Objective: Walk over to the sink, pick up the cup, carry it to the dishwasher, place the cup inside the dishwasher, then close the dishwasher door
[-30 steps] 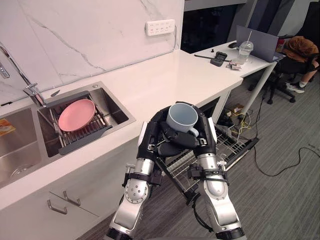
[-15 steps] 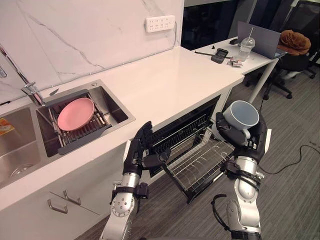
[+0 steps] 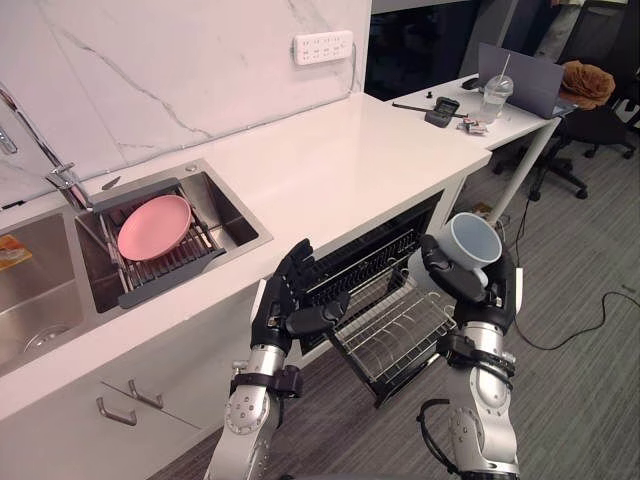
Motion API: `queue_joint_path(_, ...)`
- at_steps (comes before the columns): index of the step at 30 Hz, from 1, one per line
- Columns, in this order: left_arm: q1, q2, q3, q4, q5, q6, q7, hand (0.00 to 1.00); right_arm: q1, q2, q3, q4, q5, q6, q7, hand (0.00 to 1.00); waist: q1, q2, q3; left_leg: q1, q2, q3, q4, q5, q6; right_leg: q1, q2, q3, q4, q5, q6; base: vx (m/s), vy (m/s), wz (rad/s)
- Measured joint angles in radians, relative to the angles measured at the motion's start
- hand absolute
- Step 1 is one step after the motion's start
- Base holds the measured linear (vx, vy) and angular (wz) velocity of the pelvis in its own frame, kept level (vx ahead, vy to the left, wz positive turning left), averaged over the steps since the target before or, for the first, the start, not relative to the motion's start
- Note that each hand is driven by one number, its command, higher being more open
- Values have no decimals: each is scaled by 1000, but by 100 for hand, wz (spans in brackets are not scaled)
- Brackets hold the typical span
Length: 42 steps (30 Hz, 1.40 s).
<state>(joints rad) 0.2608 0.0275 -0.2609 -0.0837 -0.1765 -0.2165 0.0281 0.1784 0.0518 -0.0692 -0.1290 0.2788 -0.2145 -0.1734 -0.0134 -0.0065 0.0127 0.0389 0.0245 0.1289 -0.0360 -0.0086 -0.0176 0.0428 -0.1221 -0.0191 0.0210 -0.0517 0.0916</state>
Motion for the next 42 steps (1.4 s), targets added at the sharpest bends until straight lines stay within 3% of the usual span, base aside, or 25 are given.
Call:
queue_joint_path(10, 120, 0, 95, 168, 1, 31, -38, 90, 74, -15, -6, 64, -118, 17, 41, 30, 6, -1, -2, 6, 0, 1, -20, 8, 0, -2, 0, -4, 0, 0, 0, 0, 0, -1)
queue_joint_path(15, 120, 2, 135, 278, 23, 37, -37, 90, 72, -24, -22, 131, -150, 18, 44, 30, 26, -4, -6, 6, 1, -9, -31, 18, 0, -2, 0, -10, 1, -2, 0, -15, -17, 6)
queue_joint_path(20, 106, 19, 181, 503, 38, 59, -29, 90, 41, -60, -28, 280, -191, 37, 42, 30, 26, -6, -8, -8, -1, -30, -32, 27, -2, -10, 0, -36, 2, -4, 0, -30, -22, 11)
queue_joint_path(26, 103, 43, 239, 625, 38, 68, -17, 90, -29, -103, -32, 426, -195, 63, 27, 30, 30, -10, 10, -37, -1, -50, -35, 43, -2, -32, 1, -52, 9, -4, 0, -32, -16, 12)
queue_joint_path(36, 8, 71, 302, 683, 36, 66, 19, 90, -203, -167, -21, 519, -207, 74, -3, 30, 54, -12, 162, -118, -6, -81, -7, 61, 2, -96, -6, -77, 41, -2, 1, -33, 2, 10)
queue_joint_path(42, -71, 66, 303, 653, 31, 55, 37, 90, -346, -191, -21, 502, -233, 76, -39, 30, 83, -10, 276, -228, 6, -87, 94, 43, -3, -206, -7, -81, 152, -27, -13, -87, -6, 6)
